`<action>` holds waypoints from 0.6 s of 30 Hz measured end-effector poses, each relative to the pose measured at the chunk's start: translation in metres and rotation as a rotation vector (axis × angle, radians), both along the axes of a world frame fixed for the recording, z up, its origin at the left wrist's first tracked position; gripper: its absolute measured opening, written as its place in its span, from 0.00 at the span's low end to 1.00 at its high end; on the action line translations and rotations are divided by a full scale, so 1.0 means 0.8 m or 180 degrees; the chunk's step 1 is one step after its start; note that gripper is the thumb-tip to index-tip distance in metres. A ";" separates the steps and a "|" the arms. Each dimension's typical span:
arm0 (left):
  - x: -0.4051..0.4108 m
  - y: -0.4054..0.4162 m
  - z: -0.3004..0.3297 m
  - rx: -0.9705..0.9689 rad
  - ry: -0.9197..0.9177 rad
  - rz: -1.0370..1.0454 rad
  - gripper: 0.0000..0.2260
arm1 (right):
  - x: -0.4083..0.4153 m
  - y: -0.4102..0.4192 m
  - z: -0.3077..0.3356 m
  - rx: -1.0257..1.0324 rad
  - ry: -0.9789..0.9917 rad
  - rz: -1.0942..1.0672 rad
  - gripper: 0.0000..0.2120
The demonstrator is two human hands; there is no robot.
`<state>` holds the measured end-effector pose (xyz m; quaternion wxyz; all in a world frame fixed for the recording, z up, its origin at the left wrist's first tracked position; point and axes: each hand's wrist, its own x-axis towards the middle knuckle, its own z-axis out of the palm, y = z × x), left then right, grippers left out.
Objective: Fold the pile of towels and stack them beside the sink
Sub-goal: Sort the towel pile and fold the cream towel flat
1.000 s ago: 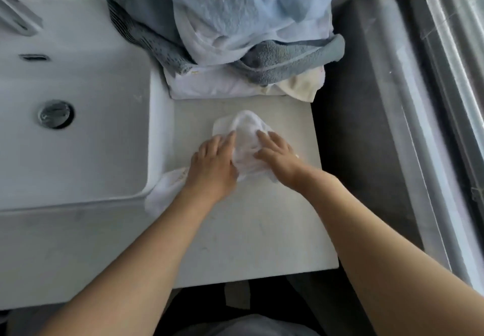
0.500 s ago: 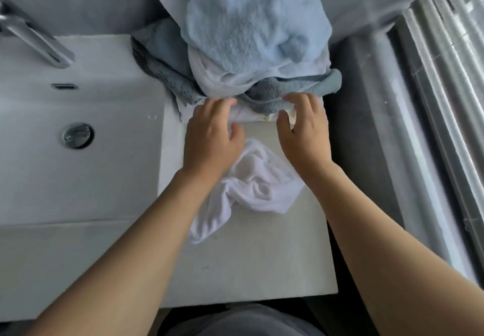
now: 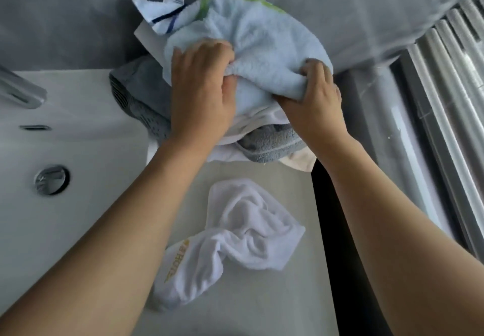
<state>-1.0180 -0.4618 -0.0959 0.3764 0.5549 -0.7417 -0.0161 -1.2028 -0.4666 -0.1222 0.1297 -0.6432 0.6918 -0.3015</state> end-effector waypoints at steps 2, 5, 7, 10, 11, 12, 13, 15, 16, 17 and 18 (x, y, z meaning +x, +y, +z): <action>0.001 0.008 0.012 -0.0044 0.0705 -0.0290 0.06 | -0.002 -0.008 0.005 -0.0212 0.0036 0.0133 0.22; -0.004 0.027 0.034 -0.0179 0.1327 -0.0586 0.06 | 0.001 -0.005 0.025 -0.0797 -0.0556 0.0180 0.11; -0.004 0.040 0.043 -0.0104 0.1467 -0.0583 0.07 | 0.006 0.003 0.047 -0.0925 -0.1329 0.0183 0.13; 0.003 0.062 0.051 0.0457 0.1761 -0.0629 0.09 | 0.012 0.031 0.071 -0.1004 -0.2211 0.0614 0.15; 0.007 0.072 0.054 0.0717 0.1945 -0.0694 0.11 | 0.014 0.045 0.076 -0.0909 -0.2355 0.0754 0.13; 0.011 0.081 0.057 0.1022 0.2195 -0.0749 0.12 | 0.015 0.059 0.081 -0.0721 -0.2541 0.0834 0.11; 0.015 0.090 0.058 0.1365 0.2473 -0.0800 0.12 | 0.015 0.070 0.082 -0.0443 -0.2782 0.0794 0.11; 0.024 0.112 0.053 0.2022 0.2736 -0.0852 0.12 | 0.015 0.098 0.082 0.0217 -0.3160 0.0611 0.15; 0.029 0.123 0.047 0.2277 0.2619 -0.0845 0.13 | 0.013 0.111 0.078 0.0567 -0.3188 0.0503 0.15; 0.035 0.134 0.040 0.2488 0.2434 -0.0829 0.15 | 0.011 0.124 0.071 0.0897 -0.3078 0.0445 0.14; 0.041 0.145 0.032 0.2644 0.2245 -0.0798 0.15 | 0.010 0.136 0.064 0.1252 -0.2938 0.0458 0.14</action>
